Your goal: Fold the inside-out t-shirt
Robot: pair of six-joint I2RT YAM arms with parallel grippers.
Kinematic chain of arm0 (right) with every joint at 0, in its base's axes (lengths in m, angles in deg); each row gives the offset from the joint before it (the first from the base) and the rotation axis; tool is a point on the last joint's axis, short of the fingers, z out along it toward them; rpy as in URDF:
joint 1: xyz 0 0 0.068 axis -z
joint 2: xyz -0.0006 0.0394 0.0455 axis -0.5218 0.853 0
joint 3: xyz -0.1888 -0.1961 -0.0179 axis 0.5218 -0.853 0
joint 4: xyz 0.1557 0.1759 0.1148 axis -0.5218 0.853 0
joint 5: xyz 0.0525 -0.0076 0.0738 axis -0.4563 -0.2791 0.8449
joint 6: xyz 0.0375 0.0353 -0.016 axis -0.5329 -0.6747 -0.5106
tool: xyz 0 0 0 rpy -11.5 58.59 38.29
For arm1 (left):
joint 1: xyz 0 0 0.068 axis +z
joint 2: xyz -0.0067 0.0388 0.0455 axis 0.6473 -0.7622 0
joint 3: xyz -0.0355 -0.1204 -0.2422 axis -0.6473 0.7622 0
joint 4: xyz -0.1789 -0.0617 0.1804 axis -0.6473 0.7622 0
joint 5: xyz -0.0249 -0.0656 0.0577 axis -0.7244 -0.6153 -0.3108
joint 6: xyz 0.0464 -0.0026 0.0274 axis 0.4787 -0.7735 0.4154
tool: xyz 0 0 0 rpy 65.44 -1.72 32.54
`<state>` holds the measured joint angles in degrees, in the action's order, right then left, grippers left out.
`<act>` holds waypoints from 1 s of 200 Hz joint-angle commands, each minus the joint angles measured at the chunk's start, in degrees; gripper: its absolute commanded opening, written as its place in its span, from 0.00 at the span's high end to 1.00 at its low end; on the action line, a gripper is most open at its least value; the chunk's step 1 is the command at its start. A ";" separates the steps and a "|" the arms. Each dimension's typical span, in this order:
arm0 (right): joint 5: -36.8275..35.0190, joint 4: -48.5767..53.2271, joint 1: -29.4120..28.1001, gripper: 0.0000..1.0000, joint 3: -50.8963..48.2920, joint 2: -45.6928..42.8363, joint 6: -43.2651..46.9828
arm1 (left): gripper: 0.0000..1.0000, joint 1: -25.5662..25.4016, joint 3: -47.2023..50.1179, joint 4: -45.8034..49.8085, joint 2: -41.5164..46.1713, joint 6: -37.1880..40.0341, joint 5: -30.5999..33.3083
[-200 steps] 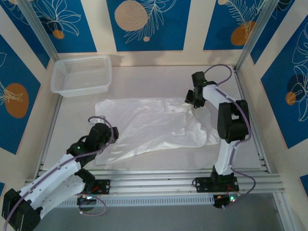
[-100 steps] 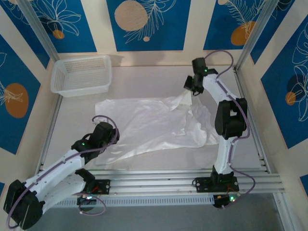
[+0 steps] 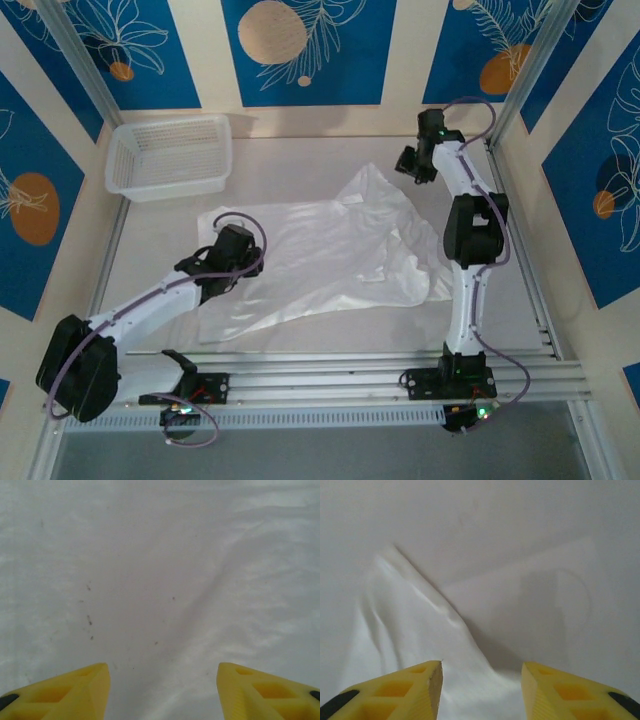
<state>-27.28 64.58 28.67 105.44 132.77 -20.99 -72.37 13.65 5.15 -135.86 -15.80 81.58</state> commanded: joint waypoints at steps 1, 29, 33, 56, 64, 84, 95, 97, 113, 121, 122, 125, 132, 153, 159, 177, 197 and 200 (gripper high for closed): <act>0.11 -4.17 -0.80 0.55 -2.93 -3.28 8.09 | 0.42 0.92 -2.24 -1.13 -0.84 1.91 -1.70; -6.07 0.20 -2.67 0.53 2.02 2.37 15.15 | 0.42 1.18 -2.41 -0.02 -0.71 2.71 -1.24; -6.56 0.43 -2.96 0.52 2.52 3.00 15.89 | 0.42 1.18 -2.25 -0.07 -0.58 2.76 -1.24; -5.95 3.26 -3.36 0.51 6.38 6.18 17.33 | 0.42 1.44 -1.39 -0.14 0.00 2.94 -1.09; -4.17 4.54 -3.28 0.52 7.64 7.15 17.29 | 0.42 1.73 -1.39 0.18 -0.07 2.58 -0.82; -2.18 8.01 -3.51 0.53 10.27 9.49 16.68 | 0.42 3.59 -1.96 1.38 -0.43 0.63 -2.35; -1.87 8.34 -3.40 0.53 9.86 9.90 16.07 | 0.42 4.63 -2.07 1.25 -0.30 -0.11 -3.59; -1.88 8.32 -3.33 0.53 9.72 9.97 15.87 | 0.42 4.81 -2.09 1.26 -0.29 -0.16 -3.71; -0.61 8.46 -2.82 0.55 9.10 10.06 14.73 | 0.42 5.61 -2.50 1.22 0.02 -0.03 -4.31; 0.16 9.03 -2.54 0.55 9.41 10.48 14.47 | 0.42 5.86 -2.77 1.50 0.27 0.18 -4.24; 0.19 9.11 -2.56 0.55 9.50 10.54 14.45 | 0.42 5.89 -2.78 1.52 0.29 0.20 -4.23; 0.28 9.29 -2.53 0.55 9.64 10.74 14.43 | 0.42 6.00 -2.86 1.62 0.38 0.34 -4.28; 0.42 9.45 -2.44 0.54 9.84 11.14 14.49 | 0.42 6.23 -3.04 1.73 0.50 0.53 -4.26; 0.74 9.20 -2.55 0.55 9.80 11.64 14.38 | 0.42 6.67 -2.81 1.76 1.09 0.58 -4.06; 0.84 9.28 -2.47 0.56 9.93 11.74 14.26 | 0.42 6.79 -2.71 1.78 1.10 0.54 -3.98; 1.60 9.41 -2.18 0.60 10.25 11.91 14.01 | 0.42 7.52 -2.66 2.29 1.03 -0.15 -3.94; 1.98 10.48 -1.95 0.61 11.56 12.65 13.93 | 0.42 9.01 -3.38 2.69 0.99 -0.61 -4.90; 1.98 10.51 -1.98 0.61 11.70 12.77 13.95 | 0.42 9.23 -3.59 2.77 1.03 -0.69 -5.07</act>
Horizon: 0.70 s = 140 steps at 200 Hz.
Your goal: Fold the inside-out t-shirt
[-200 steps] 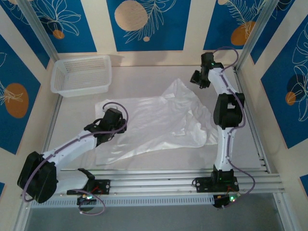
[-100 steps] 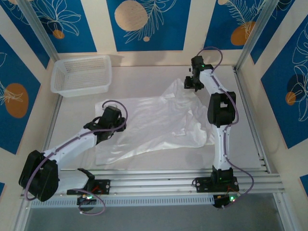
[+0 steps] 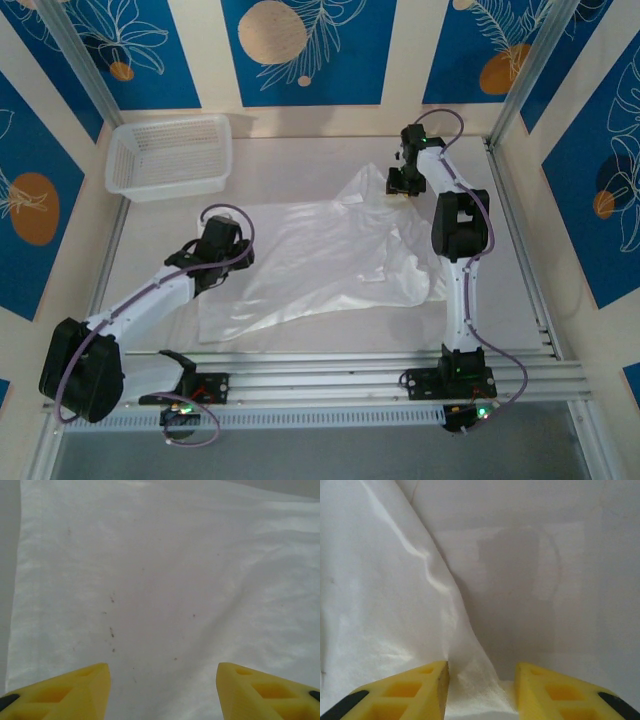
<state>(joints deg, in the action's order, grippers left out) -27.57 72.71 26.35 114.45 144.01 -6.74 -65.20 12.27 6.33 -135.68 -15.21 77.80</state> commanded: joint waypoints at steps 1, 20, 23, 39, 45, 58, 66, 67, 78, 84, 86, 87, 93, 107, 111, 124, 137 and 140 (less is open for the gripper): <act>2.26 2.38 0.35 0.61 2.78 1.60 -0.28 | 0.42 2.08 -2.26 1.64 0.89 -1.26 -1.30; 2.17 3.29 0.32 0.60 4.34 2.92 -0.33 | 0.42 3.18 -3.28 1.80 1.25 -0.98 -1.85; 2.17 3.41 0.25 0.60 4.73 3.15 -0.28 | 0.42 3.28 -3.41 1.83 1.27 -0.90 -1.85; 1.78 3.87 0.27 0.70 5.51 3.72 -0.81 | 0.42 3.67 -4.05 2.12 1.31 -0.44 -1.87; 1.58 3.88 0.27 0.78 5.51 3.47 -1.05 | 0.43 3.91 -4.15 2.19 1.23 -0.36 -1.77; 0.98 3.76 0.05 0.91 4.95 1.83 -1.45 | 0.43 4.57 -4.36 2.36 0.85 -0.28 -1.76; 0.36 2.85 -0.08 0.97 3.43 -0.28 -1.64 | 0.43 5.31 -4.62 2.72 0.26 -0.57 -1.72; 0.17 2.66 -0.08 0.98 3.19 -0.68 -1.65 | 0.42 5.38 -4.64 2.78 0.20 -0.69 -1.70; -1.02 0.67 0.06 1.00 -0.55 -4.94 -2.19 | 0.43 6.79 -5.55 4.02 -1.06 -2.02 -1.08; -1.46 -0.38 0.29 1.00 -2.88 -7.72 -2.72 | 0.43 7.68 -6.33 5.03 -1.95 -3.08 -0.41; -1.50 -0.79 0.41 1.00 -3.89 -8.58 -2.99 | 0.43 7.89 -6.62 5.36 -2.26 -3.41 -0.17; -1.51 -0.96 0.43 1.00 -4.67 -9.13 -2.99 | 0.43 7.98 -6.75 5.50 -2.43 -3.65 0.00; -1.32 -2.47 0.73 1.00 -7.84 -12.04 -3.62 | 0.43 8.73 -7.67 6.30 -3.41 -4.42 0.84; -1.12 -6.46 2.02 1.00 -15.43 -18.94 -5.22 | 0.43 9.62 -9.71 6.65 -6.09 -5.05 2.35; -0.97 -7.43 2.44 1.00 -17.54 -20.67 -5.69 | 0.43 9.68 -10.32 6.51 -6.87 -4.98 2.55; 0.14 -10.62 4.04 1.00 -23.17 -25.36 -6.86 | 0.43 9.86 -12.80 5.89 -9.57 -4.50 2.66; 1.46 -13.03 5.62 1.00 -27.73 -27.73 -7.34 | 0.43 9.83 -15.12 4.71 -12.51 -4.03 2.39; 1.54 -13.30 6.06 1.00 -28.03 -27.88 -7.47 | 0.44 9.82 -15.58 4.28 -13.35 -3.90 2.34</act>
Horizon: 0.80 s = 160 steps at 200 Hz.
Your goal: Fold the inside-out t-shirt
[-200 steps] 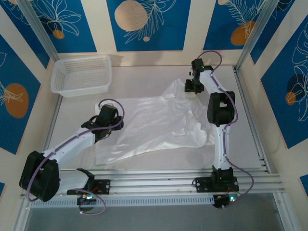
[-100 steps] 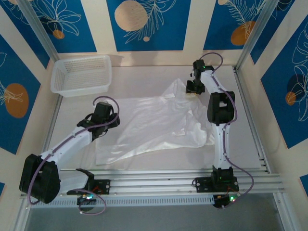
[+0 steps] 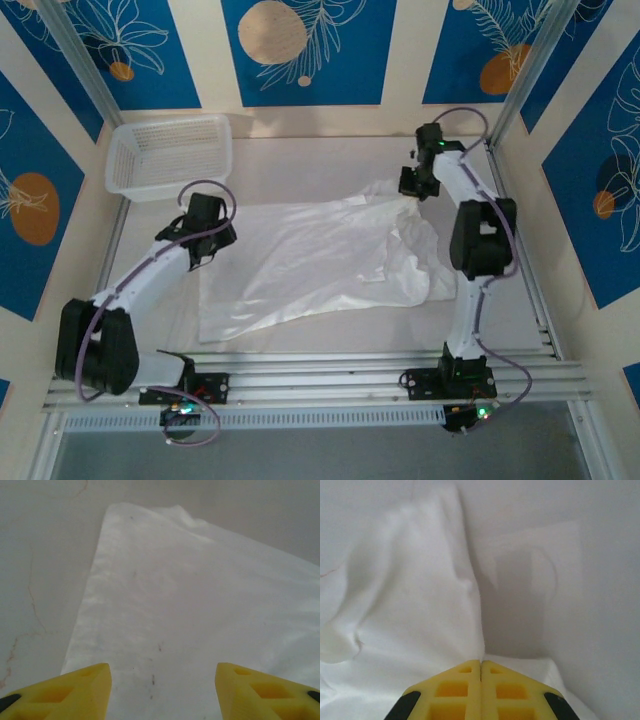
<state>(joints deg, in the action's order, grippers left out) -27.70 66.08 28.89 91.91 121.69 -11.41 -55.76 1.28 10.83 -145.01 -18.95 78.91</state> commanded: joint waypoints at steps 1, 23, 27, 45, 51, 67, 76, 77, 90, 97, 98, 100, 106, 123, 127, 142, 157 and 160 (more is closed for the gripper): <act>1.72 -6.75 3.53 1.00 -5.79 -5.61 -2.79 | 0.44 0.38 -4.76 -0.38 -4.22 -0.15 1.24; 1.62 -5.61 5.66 1.00 -5.73 -4.74 -4.27 | 0.46 0.39 -9.69 -1.42 -11.61 0.51 3.37; 2.02 -5.73 5.88 1.00 -5.84 -4.57 -4.48 | 0.46 0.34 -10.89 -1.28 -13.14 0.54 3.78; 4.04 -6.25 5.93 1.00 -5.27 -3.60 -4.34 | 0.47 0.39 -16.72 -0.58 -20.25 1.06 5.03; 4.15 -6.06 5.74 1.00 -4.90 -3.12 -4.23 | 0.47 0.38 -18.83 -0.48 -22.75 1.63 4.90; 4.15 -5.36 5.23 1.00 -3.82 -2.03 -3.77 | 0.49 0.18 -25.08 0.57 -28.96 3.04 3.09; 4.07 -5.08 5.08 1.00 -3.46 -1.55 -3.60 | 0.49 0.01 -28.72 0.96 -31.89 4.00 1.55; 4.07 -5.07 5.06 1.00 -3.40 -1.53 -3.59 | 0.49 -0.02 -29.08 1.01 -32.18 4.08 1.49; 4.27 -4.89 4.85 1.00 -3.16 -1.11 -3.49 | 0.49 -0.87 -34.95 2.51 -36.70 5.58 2.45; 4.24 -4.85 4.85 1.00 -2.95 -0.91 -3.57 | 0.49 -1.24 -38.78 4.30 -39.35 6.18 3.05; 4.24 -4.78 4.85 1.00 -2.97 -0.91 -3.58 | 0.49 -1.22 -39.30 4.61 -39.86 6.23 3.03; 4.24 -4.72 4.85 1.00 -2.87 -0.84 -3.58 | 0.49 -1.22 -40.41 5.11 -40.68 6.37 3.04; 4.45 -4.63 4.83 1.00 -2.81 -0.74 -3.59 | 0.49 -1.26 -43.76 6.98 -43.07 6.36 2.98; 4.42 -4.47 4.68 1.00 -2.41 -0.56 -3.37 | 0.49 -1.27 -51.02 10.52 -48.69 6.46 4.26; 4.42 -4.38 4.63 1.00 -2.34 -0.55 -3.35 | 0.49 -1.14 -52.44 11.14 -49.82 6.49 4.52; 4.29 -4.05 4.68 1.00 -1.97 -0.42 -3.15 | 0.49 -1.10 -57.31 13.29 -53.72 7.01 4.55; 4.32 -3.92 4.68 1.00 -1.87 -0.38 -3.06 | 0.49 -1.05 -61.08 15.22 -57.02 8.14 3.23; 4.33 -3.85 4.68 1.00 -1.82 -0.44 -3.06 | 0.49 -1.04 -61.57 15.52 -57.60 8.34 2.92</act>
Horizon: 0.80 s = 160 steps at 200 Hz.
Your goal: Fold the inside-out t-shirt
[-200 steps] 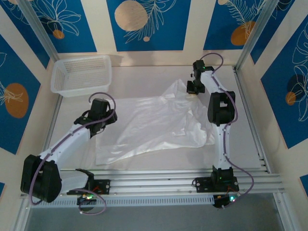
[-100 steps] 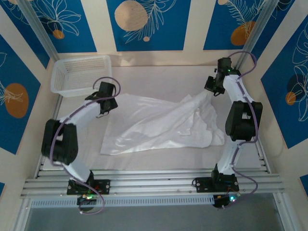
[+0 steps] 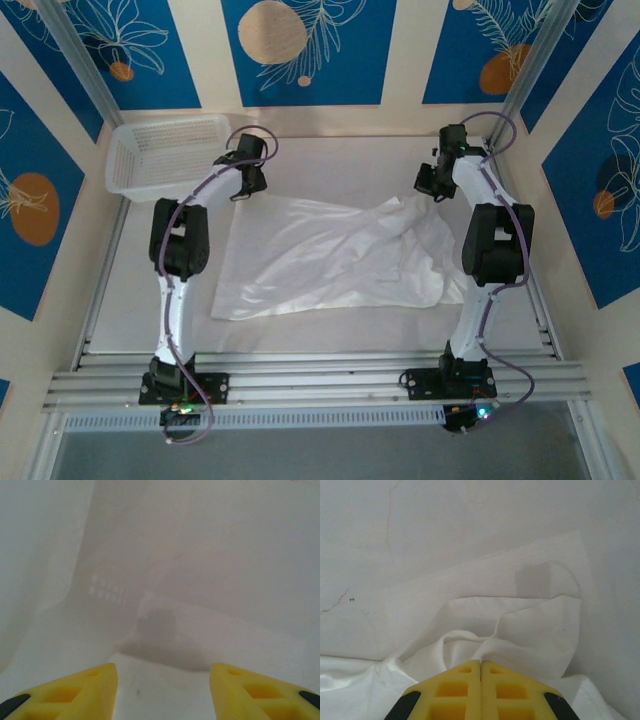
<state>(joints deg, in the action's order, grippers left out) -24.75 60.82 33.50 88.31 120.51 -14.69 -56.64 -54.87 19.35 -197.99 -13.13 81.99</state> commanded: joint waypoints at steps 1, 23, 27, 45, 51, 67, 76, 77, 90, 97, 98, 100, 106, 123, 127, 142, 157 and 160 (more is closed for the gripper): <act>1.42 1.39 0.07 1.00 1.82 0.73 0.22 | 0.49 -0.20 -5.62 7.15 -4.75 2.59 -0.20; 1.71 1.44 -0.01 1.00 1.83 0.78 0.21 | 0.49 -0.16 -7.60 8.69 -7.60 3.75 -0.28; 1.73 1.31 -0.02 1.00 1.77 0.80 0.22 | 0.49 -0.11 -7.81 8.93 -7.95 3.84 -0.01; 1.90 1.50 -0.17 1.00 2.02 1.05 0.16 | 0.49 0.12 -7.88 9.19 -8.87 4.49 0.40; 1.91 1.70 -0.16 1.00 2.24 1.15 0.13 | 0.49 0.10 -7.83 9.46 -9.07 4.63 0.68; 1.77 1.86 -0.28 1.00 2.37 1.32 0.13 | 0.53 0.30 -7.63 9.92 -9.31 4.85 0.65; 1.73 1.80 -0.33 1.00 2.54 1.41 0.09 | 0.58 0.37 -7.47 9.84 -9.36 4.92 0.08; 1.69 1.75 -0.31 1.00 2.54 1.41 0.11 | 0.59 0.38 -7.48 9.84 -9.36 4.93 0.00; 1.23 1.92 -0.28 1.00 2.77 1.68 -0.01 | 0.69 0.39 -7.39 9.42 -9.31 5.51 -1.77; 0.93 1.91 -0.28 1.00 2.92 1.85 -0.13 | 0.76 0.44 -7.33 9.37 -9.13 5.72 -2.47; 0.89 1.94 -0.24 1.00 2.91 1.81 -0.17 | 0.77 0.41 -7.36 9.39 -9.11 5.73 -2.59; 0.79 1.92 -0.21 1.00 2.97 1.96 -0.21 | 0.79 0.44 -7.37 9.34 -9.04 5.82 -2.74; 0.44 1.82 -0.13 1.00 2.99 2.03 -0.35 | 0.84 0.47 -7.40 9.38 -8.74 5.90 -3.18; -0.09 1.69 0.24 1.00 3.46 2.51 -0.56 | 0.98 0.59 -6.90 9.53 -6.95 5.79 -2.70; -0.23 1.67 0.37 1.00 3.63 2.68 -0.57 | 1.00 0.71 -6.59 9.55 -6.26 5.79 -2.41; -1.20 1.75 1.08 1.00 4.53 3.38 -0.57 | 1.00 1.19 -4.75 9.49 -2.93 5.40 -0.51; -1.81 2.05 2.19 1.00 5.86 4.16 -0.74 | 1.00 1.81 -1.27 9.25 1.44 4.57 2.64; -1.93 2.07 2.54 1.00 5.95 4.37 -0.83 | 1.00 1.98 -0.24 8.97 2.47 4.33 3.15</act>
<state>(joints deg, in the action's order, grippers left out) -25.27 62.00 34.09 91.28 123.42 -14.74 -56.29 -59.66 25.36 -203.66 -8.15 80.31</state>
